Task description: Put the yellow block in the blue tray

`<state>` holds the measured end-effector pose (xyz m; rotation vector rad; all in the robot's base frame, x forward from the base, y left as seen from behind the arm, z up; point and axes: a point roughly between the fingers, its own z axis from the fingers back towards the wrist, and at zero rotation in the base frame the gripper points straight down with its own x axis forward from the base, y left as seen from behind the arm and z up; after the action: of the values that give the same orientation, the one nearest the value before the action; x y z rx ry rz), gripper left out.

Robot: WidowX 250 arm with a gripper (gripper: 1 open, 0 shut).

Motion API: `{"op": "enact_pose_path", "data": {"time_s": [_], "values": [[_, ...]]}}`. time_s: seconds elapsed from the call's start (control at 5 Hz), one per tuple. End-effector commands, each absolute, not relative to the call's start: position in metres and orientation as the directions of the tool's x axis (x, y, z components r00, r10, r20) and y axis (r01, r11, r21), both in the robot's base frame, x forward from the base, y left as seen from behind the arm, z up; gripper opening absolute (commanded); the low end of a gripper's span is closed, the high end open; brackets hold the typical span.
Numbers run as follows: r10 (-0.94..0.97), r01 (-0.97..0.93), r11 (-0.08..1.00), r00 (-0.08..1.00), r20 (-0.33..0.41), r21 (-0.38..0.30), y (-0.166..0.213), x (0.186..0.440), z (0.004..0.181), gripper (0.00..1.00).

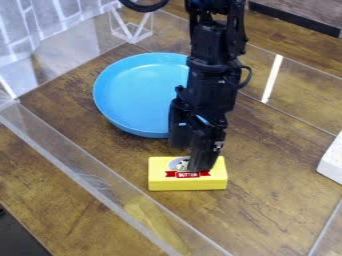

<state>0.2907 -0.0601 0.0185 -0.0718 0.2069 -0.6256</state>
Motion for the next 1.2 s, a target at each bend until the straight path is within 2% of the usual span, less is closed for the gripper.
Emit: {"op": "enact_pose_path", "data": {"time_s": [0.0,1.0], "values": [[-0.643,0.626,0.765,0.728,-0.236,-0.151,-0.0685,0.2799,-0.0022,1.00],[-0.700,0.680,0.711,0.665,-0.259,-0.176,-0.0699,0.2746,-0.0039,1.00]]}}
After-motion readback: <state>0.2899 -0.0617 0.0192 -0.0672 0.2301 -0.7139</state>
